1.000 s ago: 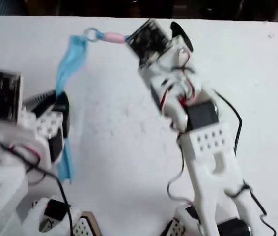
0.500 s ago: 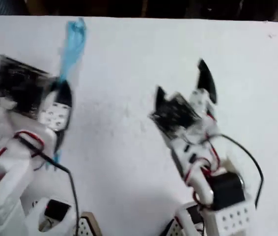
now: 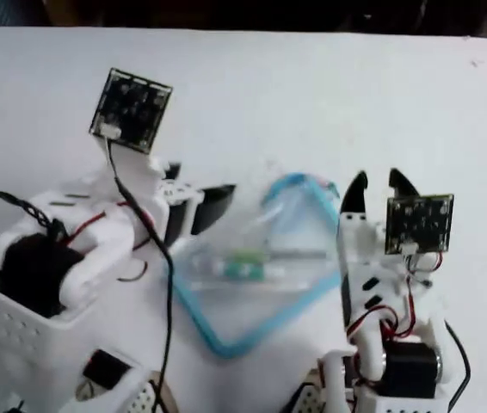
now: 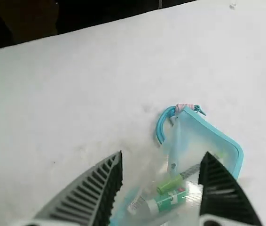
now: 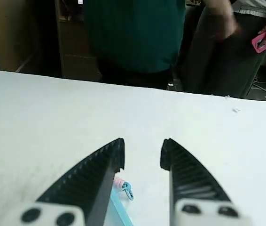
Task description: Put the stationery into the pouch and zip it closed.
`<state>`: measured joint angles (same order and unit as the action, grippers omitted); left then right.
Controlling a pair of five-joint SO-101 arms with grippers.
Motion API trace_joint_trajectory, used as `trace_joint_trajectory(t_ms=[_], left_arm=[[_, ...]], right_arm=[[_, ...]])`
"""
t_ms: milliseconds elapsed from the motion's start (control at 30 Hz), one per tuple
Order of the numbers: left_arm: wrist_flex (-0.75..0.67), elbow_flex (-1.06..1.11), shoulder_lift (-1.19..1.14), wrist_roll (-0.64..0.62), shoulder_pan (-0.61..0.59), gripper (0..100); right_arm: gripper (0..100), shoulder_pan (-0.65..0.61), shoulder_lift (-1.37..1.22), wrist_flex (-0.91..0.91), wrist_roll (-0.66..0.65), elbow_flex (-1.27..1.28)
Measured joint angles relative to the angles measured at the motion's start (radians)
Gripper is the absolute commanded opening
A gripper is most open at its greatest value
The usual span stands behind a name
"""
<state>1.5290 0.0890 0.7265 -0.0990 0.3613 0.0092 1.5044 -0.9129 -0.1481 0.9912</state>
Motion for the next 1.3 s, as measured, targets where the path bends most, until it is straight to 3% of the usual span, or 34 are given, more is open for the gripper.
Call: trace_joint_trajectory(t_ms=[133, 233, 267, 400, 700, 867, 1067, 1300], left_arm=[[0.041, 0.005, 0.008, -0.008, -0.061, 14], [0.043, 0.044, 0.057, 0.028, -0.175, 1], [0.037, 0.069, 0.083, 0.061, -0.216, 3], [-0.029, 0.227, 0.209, 0.193, -0.334, 4], [-0.4, 0.888, 0.554, 0.206, -0.529, 4], [-0.589, 1.243, 0.769, 0.206, -0.569, 5], [-0.635, 1.562, 1.036, 0.215, -0.586, 5], [-0.595, 1.608, 1.076, 0.215, -0.631, 5]], right_arm=[[12.8, 0.0, 0.014, -0.023, 0.0, 0.04], [4.6, 0.003, 0.051, -0.091, 0.0, 0.06], [1.2, 0.003, 0.064, -0.109, 0.0, 0.069], [3.9, 0.003, 0.164, -0.133, 0.0, 0.157], [4.1, 0.005, 0.281, -0.138, 0.0, 0.448], [4.1, 0.003, 0.292, -0.138, 0.0, 0.575], [4.1, 0.003, 0.296, -0.153, 0.0, 0.686], [4.1, 0.003, 0.292, -0.253, 0.0, 0.689]])
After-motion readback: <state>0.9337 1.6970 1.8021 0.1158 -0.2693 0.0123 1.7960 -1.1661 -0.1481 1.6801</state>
